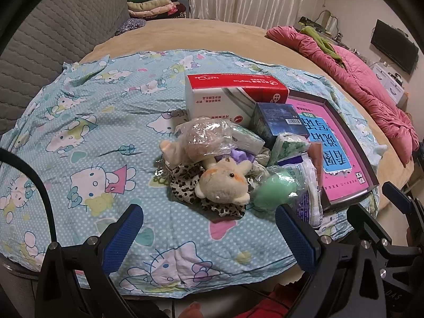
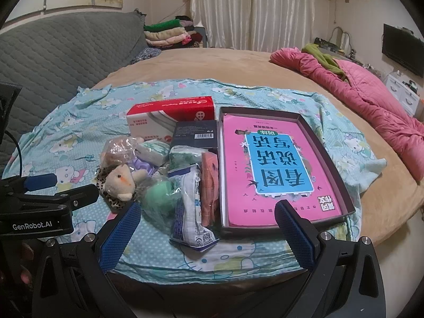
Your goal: Organize soft objects
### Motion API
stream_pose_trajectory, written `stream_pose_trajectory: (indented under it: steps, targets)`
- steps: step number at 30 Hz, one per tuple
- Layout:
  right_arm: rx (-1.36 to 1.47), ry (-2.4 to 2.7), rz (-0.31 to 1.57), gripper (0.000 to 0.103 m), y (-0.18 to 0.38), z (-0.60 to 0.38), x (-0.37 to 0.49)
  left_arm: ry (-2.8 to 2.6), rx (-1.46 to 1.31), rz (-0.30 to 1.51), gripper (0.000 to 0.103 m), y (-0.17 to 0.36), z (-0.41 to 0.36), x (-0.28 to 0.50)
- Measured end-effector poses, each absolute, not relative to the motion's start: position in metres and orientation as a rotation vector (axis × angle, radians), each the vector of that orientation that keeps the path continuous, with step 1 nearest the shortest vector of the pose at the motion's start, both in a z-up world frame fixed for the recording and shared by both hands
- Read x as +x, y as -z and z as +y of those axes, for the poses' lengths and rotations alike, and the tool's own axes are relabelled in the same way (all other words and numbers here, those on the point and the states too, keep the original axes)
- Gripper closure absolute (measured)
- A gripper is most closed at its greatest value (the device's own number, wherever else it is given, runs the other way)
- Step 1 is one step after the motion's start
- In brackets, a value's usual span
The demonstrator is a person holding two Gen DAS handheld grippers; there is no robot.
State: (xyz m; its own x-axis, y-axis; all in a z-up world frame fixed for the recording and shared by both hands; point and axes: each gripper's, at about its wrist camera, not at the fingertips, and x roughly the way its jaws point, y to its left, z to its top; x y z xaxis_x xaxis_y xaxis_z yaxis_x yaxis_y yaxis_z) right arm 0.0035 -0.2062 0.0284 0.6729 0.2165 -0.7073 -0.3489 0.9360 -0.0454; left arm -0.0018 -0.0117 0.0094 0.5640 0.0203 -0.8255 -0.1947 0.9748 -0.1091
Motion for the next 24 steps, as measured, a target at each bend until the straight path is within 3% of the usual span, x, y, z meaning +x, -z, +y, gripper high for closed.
stream_pose_trajectory:
  steps: [24]
  targets:
    - [-0.185,-0.324,0.772,0.002,-0.0273,-0.2053,0.0039,-0.119,-0.226,0.972,0.002,-0.0038,-0.0078,-0.001]
